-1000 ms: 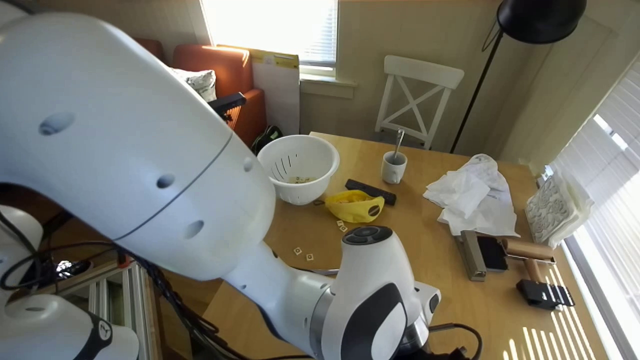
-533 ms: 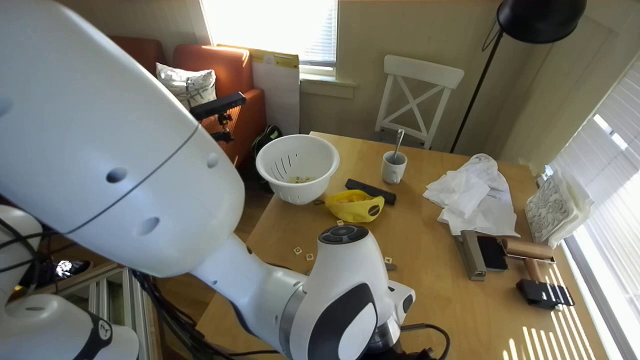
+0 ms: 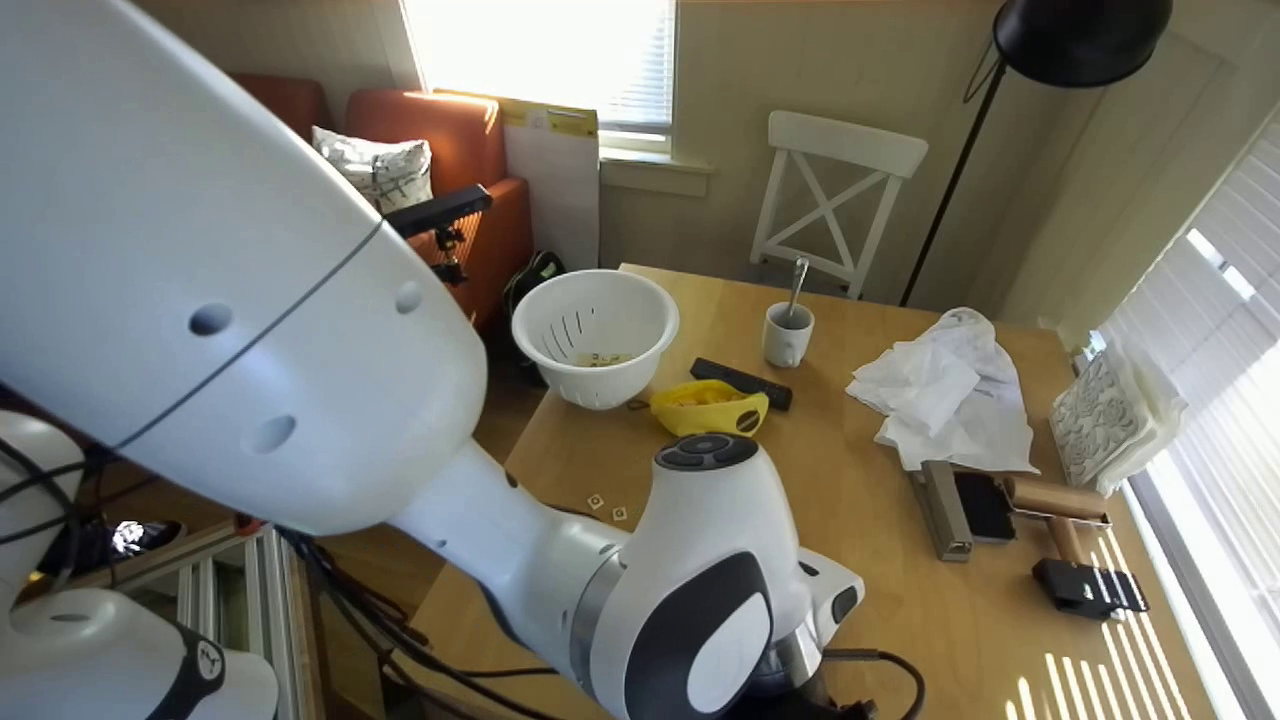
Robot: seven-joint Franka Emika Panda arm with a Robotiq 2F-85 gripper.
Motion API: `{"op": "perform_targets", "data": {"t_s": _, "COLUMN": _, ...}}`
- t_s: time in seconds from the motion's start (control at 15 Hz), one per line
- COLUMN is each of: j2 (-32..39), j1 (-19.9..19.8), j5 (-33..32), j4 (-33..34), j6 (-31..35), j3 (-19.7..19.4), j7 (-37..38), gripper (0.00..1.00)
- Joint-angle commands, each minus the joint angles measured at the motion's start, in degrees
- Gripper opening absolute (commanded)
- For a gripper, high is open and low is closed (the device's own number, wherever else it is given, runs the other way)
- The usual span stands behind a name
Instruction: Use the spatula to move the contents on the table to the left
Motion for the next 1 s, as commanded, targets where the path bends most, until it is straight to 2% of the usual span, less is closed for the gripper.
{"op": "perform_targets", "data": {"t_s": 0.0, "j2": 3.4, "j1": -1.4, "j5": 12.2, "j4": 4.8, "j6": -3.5, "j3": 4.1, "j7": -1.6, "gripper": 0.06}}
{"op": "perform_targets", "data": {"t_s": 0.2, "j2": 7.4, "j1": -3.2, "j5": 26.6, "j4": 9.0, "j6": -3.7, "j3": 8.4, "j7": -5.3, "gripper": 0.06}}
{"op": "perform_targets", "data": {"t_s": 0.4, "j2": 11.5, "j1": -4.9, "j5": 36.9, "j4": 13.2, "j6": -0.9, "j3": 11.3, "j7": -9.0, "gripper": 0.06}}
{"op": "perform_targets", "data": {"t_s": 0.73, "j2": 18.2, "j1": -9.3, "j5": 44.5, "j4": 20.8, "j6": 2.5, "j3": 16.6, "j7": -19.0, "gripper": 0.06}}
{"op": "perform_targets", "data": {"t_s": 0.93, "j2": 21.1, "j1": -12.4, "j5": 47.3, "j4": 24.4, "j6": 0.9, "j3": 20.0, "j7": -26.5, "gripper": 0.06}}
